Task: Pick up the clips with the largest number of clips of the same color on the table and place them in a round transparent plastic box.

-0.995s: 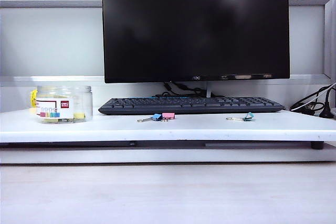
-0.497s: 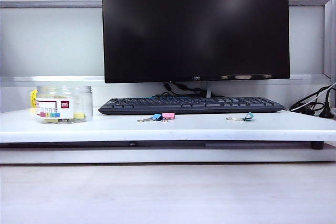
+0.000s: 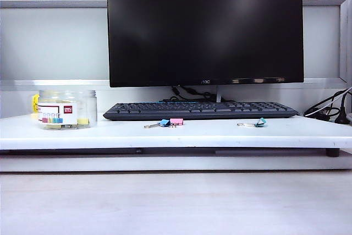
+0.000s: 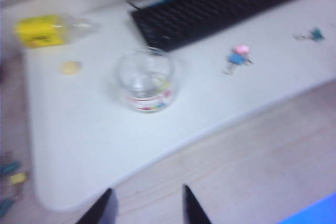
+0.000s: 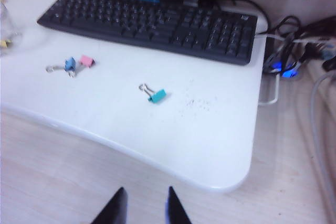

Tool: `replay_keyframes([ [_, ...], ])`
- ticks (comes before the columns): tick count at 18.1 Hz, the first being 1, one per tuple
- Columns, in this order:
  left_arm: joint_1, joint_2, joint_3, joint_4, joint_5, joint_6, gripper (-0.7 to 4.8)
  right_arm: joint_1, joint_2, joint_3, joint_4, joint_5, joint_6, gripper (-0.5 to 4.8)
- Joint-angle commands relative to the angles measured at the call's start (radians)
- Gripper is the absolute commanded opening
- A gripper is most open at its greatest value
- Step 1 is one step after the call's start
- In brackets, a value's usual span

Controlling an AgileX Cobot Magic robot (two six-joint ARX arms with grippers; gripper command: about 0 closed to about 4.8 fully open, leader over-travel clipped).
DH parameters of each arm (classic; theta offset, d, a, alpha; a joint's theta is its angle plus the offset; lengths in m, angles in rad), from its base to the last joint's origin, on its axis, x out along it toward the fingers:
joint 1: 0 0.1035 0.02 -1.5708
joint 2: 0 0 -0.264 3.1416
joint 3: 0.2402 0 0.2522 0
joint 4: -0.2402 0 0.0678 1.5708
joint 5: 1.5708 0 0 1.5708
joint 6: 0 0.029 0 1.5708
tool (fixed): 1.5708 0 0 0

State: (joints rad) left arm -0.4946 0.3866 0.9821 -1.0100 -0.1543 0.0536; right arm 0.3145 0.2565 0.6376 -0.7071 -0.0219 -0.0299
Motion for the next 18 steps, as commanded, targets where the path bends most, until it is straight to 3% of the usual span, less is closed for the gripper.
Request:
replay_keyframes([
  [1, 0.0, -0.055, 0.004, -0.018, -0.08, -0.015, 1.75, 0.0, 0.001, -0.05, 0.074, 0.059, 0.002, 1.04],
  [8, 0.0, -0.077, -0.049, -0.007, -0.22, -0.032, 1.75, 0.0, 0.001, -0.064, 0.099, 0.269, 0.0, 1.08],
  [15, 0.0, -0.076, -0.274, 0.201, -0.209, 0.003, 1.75, 0.0, 0.001, -0.065, 0.099, 0.266, 0.0, 1.08],
  [18, 0.0, -0.076, -0.348, 0.222, -0.106, 0.024, 1.75, 0.0, 0.001, -0.065, 0.098, 0.266, 0.0, 1.08],
])
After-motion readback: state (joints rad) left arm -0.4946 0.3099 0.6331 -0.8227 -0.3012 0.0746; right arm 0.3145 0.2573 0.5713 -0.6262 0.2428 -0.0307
